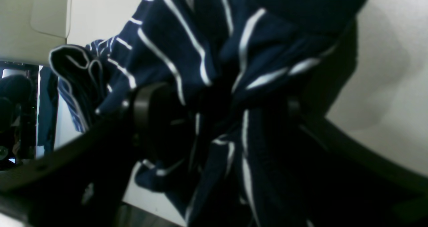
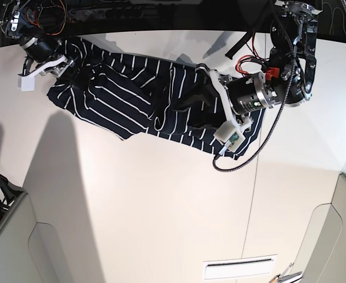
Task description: Fold the T-shirt properly
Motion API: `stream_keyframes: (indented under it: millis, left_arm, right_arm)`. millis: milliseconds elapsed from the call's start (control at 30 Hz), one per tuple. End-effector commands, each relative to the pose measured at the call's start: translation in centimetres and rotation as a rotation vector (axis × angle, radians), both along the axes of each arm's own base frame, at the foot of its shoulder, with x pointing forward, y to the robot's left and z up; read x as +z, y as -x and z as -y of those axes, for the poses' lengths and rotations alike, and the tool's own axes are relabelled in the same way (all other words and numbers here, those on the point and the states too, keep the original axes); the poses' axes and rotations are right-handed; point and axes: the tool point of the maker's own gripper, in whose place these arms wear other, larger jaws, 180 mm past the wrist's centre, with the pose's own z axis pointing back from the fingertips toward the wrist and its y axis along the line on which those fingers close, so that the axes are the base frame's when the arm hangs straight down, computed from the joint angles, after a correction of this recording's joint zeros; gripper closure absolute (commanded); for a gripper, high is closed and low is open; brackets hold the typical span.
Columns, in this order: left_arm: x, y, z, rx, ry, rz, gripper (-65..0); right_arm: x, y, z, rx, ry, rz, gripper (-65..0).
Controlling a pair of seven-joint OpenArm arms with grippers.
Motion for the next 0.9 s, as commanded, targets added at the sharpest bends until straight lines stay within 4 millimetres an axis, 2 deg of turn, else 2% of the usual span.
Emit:
stream_keyframes:
  millis: [0, 200, 333, 467, 700, 867]
  left_arm:
    - [1.3, -0.4, 0.3, -0.002, 0.033, 0.034, -35.7]
    - [1.3, -0.3, 0.3, -0.002, 0.034, 0.034, -35.7]
    - [1.3, -0.4, 0.2, -0.001, 0.035, 0.034, -35.7]
    - [1.5, -1.3, -1.4, 0.052, 0.025, 0.048, -35.7]
    - [2.7, -3.6, -7.1, 0.228, -0.003, 0.094, -35.7]
    - [2.2, -3.6, -9.0, 0.274, -0.031, 0.076, -35.7]
  right_arm:
    - [0.8, -0.5, 0.2, 0.004, 0.008, 0.036, -34.9]
    - [1.0, -0.9, 0.4, -0.013, 0.011, 0.057, -1.0]
    - [1.3, -1.1, 0.3, 0.011, 0.026, 0.082, 0.0]
    - [1.6, -1.5, 1.6, 0.012, 0.068, 0.087, 0.0]
    - [3.6, -2.0, 8.1, -0.052, 0.197, 0.117, 0.0]
    - [5.9, -2.5, 12.3, -0.065, 0.289, 0.145, 0.0]
